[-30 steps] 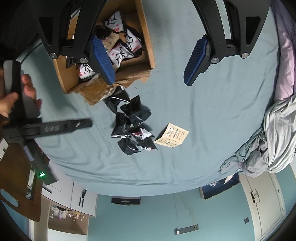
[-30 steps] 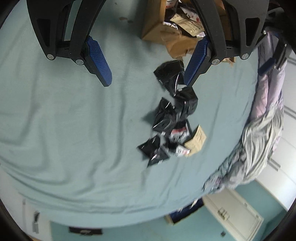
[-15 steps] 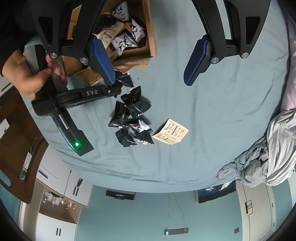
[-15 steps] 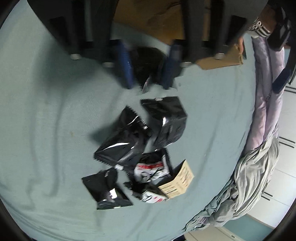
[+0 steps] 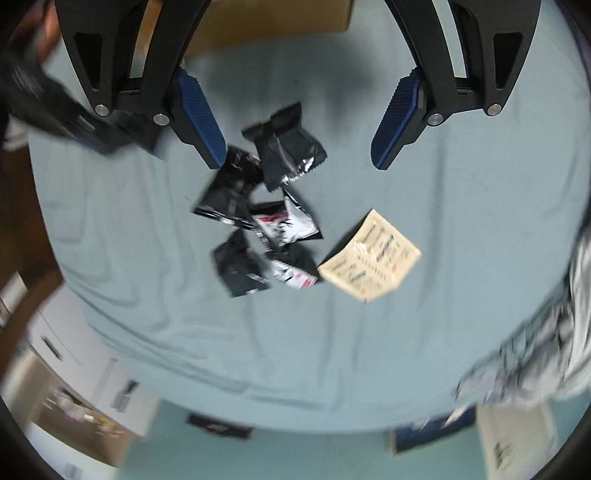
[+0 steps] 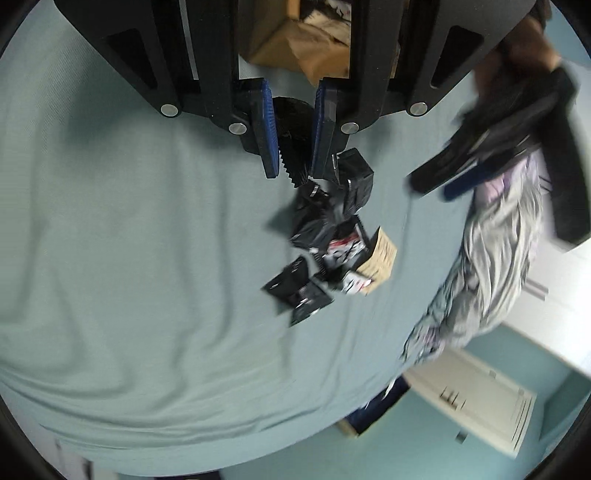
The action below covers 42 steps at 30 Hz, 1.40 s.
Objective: Organize snacks
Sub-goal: 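Grasp a black packet with the right gripper while the left gripper grasps another, then drop both held black packets into the box, opening both grippers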
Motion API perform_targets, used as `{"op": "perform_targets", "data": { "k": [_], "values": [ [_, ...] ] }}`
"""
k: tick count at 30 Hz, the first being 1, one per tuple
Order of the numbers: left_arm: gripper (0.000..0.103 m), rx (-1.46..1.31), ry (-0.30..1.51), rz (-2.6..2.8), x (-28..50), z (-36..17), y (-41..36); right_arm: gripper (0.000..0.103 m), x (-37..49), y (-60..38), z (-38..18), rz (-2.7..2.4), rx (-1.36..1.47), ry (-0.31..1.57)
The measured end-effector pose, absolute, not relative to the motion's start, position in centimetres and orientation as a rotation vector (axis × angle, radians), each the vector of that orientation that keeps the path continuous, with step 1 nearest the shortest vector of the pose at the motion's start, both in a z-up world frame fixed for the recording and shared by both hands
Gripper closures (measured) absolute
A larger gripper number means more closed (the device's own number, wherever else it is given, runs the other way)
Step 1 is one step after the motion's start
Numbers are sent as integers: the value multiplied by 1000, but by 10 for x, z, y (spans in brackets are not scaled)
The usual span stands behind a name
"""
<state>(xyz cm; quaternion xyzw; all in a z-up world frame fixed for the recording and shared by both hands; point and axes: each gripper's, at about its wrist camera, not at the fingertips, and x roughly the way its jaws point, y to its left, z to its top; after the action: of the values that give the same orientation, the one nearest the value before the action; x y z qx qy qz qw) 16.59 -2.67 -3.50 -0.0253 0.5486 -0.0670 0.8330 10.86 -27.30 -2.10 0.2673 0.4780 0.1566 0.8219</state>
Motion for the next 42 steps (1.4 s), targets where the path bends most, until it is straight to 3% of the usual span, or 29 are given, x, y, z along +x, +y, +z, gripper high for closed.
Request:
{"op": "perform_targets", "data": {
  "k": [5,6,7,9,11,19,33,42],
  "values": [
    [25,-124,1293,-174,182,-73,-34,88,85,-297,-9,294,626,940],
    [29,-106,1298,-171,182,-77,-36,88,83,-295,-8,292,632,931],
    [46,-86,1293,-162,182,-79,-38,88,83,-289,-9,295,636,922],
    [69,-35,1307,-151,181,-85,-43,88,85,-285,-8,301,632,901],
    [71,-20,1303,-167,179,-84,-46,88,88,-280,-10,290,594,890],
    [98,-95,1212,-226,158,-50,-27,88,77,-279,-6,272,561,872],
    [98,-114,915,-276,57,68,14,88,-43,-297,30,361,574,662],
    [97,142,960,-447,-14,34,-29,88,-45,-265,23,451,466,708]
  ]
}}
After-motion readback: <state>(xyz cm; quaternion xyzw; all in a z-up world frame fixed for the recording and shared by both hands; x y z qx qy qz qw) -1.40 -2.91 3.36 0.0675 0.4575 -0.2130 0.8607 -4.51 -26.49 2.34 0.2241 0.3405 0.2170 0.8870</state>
